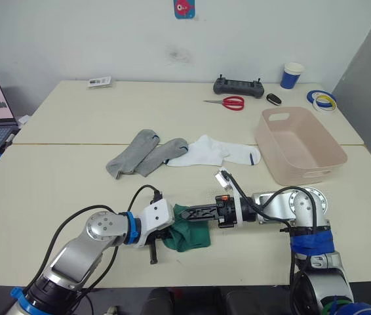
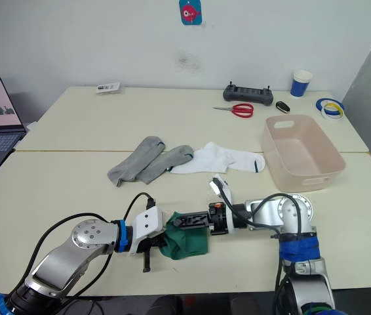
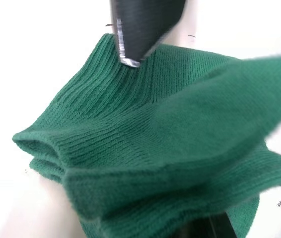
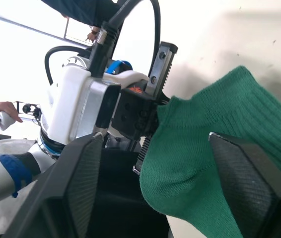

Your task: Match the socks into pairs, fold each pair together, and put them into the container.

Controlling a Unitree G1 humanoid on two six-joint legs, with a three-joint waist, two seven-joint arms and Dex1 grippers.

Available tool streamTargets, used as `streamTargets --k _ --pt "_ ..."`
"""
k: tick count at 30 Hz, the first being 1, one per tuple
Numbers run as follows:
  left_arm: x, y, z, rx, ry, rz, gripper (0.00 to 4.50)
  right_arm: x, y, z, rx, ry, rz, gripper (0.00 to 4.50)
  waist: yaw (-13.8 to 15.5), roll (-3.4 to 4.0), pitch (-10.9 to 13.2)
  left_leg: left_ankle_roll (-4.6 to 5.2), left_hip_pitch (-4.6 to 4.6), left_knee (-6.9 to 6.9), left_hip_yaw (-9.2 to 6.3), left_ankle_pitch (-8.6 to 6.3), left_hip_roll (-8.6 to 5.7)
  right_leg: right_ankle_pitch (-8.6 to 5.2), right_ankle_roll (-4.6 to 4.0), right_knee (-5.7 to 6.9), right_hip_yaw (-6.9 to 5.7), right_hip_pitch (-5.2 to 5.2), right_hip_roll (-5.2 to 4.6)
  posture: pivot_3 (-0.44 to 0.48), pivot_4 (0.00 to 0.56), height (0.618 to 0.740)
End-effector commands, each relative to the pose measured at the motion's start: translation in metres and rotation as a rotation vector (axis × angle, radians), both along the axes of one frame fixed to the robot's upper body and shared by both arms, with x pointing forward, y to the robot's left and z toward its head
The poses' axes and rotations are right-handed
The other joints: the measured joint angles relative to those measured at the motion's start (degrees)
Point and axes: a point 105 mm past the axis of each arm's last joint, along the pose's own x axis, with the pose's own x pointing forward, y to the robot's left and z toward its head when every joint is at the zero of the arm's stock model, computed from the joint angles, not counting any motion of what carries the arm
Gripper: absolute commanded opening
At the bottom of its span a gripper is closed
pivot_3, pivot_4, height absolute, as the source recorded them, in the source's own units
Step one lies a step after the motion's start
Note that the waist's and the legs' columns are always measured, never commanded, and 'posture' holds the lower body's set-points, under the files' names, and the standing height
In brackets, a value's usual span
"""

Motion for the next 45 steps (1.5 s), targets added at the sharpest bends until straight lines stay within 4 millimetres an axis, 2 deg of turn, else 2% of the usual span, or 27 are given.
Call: streamTargets --k 1,3,5,8,12,16,23,28,39,41,45 --pt "-0.002 0.009 -0.013 0.05 0.044 0.027 0.0 -0.004 0.002 0.017 0.075 -0.034 0.041 3.48 0.0 0.0 0.0 0.0 0.0 -0.01 0.0 0.0 0.0 0.0 0.0 0.0 -0.01 0.0 0.0 0.0 0.15 0.74" --pt "-0.002 0.01 -0.013 0.053 0.044 0.027 0.0 -0.004 -0.001 0.021 0.057 -0.124 0.044 3.48 0.0 0.04 0.03 0.0 0.0 -0.01 -0.01 0.0 0.0 0.0 0.0 0.0 -0.01 -0.01 0.0 0.0 0.15 0.74" --pt "-0.001 0.011 -0.013 0.056 0.043 0.027 0.0 -0.004 -0.004 0.024 0.025 -0.301 0.057 3.48 0.01 0.11 0.07 0.0 -0.01 -0.01 0.0 0.0 -0.01 0.0 0.0 -0.01 0.0 -0.02 -0.01 0.0 0.15 0.74" --pt "-0.001 0.012 -0.012 0.059 0.043 0.028 0.0 -0.008 -0.006 0.016 -0.01 -0.539 0.124 2.92 0.02 0.12 0.08 0.0 -0.01 -0.01 0.0 0.0 -0.01 -0.02 0.0 -0.08 -0.04 -0.03 -0.02 0.0 0.15 0.74" --pt "-0.002 0.014 -0.012 0.063 0.045 0.027 0.0 -0.014 -0.001 0.005 -0.001 -0.798 0.231 1.54 -0.13 0.15 0.09 0.0 0.04 -0.06 -0.03 0.0 0.04 -0.03 -0.02 -0.03 -0.06 -0.03 0.03 0.0 0.15 0.74" --pt "-0.002 0.014 -0.013 0.067 0.046 0.024 0.0 -0.014 0.003 -0.013 -0.009 -0.925 0.283 0.07 -0.1 0.14 0.09 0.0 0.03 -0.02 -0.02 0.0 0.04 -0.03 -0.02 -0.01 -0.05 -0.02 0.03 0.0 0.15 0.74" --pt "-0.003 0.013 -0.01 0.067 0.044 0.009 0.0 -0.005 0.016 -0.04 -0.04 -0.935 0.29 0.03 -0.07 0.13 0.09 0.0 0.05 -0.02 -0.05 0.0 0.04 -0.03 -0.02 0.03 -0.06 0.0 0.02 0.0 0.15 0.74" --pt "-0.005 0.02 0.005 0.082 0.039 -0.011 0.0 0.0 0.018 -0.059 -0.075 -0.893 0.283 0.03 -0.1 0.13 0.1 0.0 0.05 -0.02 -0.05 0.0 0.05 -0.03 -0.03 0.03 -0.04 -0.01 0.02 0.0 0.15 0.74" --pt "0.001 0.065 0.055 0.149 0.022 0.035 0.0 -0.005 0.028 -0.055 -0.046 -0.894 0.308 0.03 0.05 0.09 0.19 -0.01 0.03 -0.03 -0.07 0.0 0.06 -0.06 -0.08 0.05 -0.09 -0.04 0.03 0.0 0.15 0.74" --pt "0.005 0.066 0.065 0.125 -0.003 0.048 0.0 -0.007 0.031 -0.051 -0.026 -0.892 0.311 0.03 0.09 0.09 0.21 0.0 0.02 -0.03 -0.06 0.0 0.05 -0.07 -0.1 0.04 -0.09 -0.04 0.01 0.0 0.15 0.74" --pt "0.008 0.053 0.08 0.038 -0.035 0.035 0.0 -0.008 0.037 -0.047 -0.02 -0.901 0.324 0.03 0.14 0.06 0.24 -0.01 0.01 -0.02 -0.08 0.0 0.05 -0.08 -0.12 0.06 -0.12 -0.04 0.01 0.0 0.15 0.74"
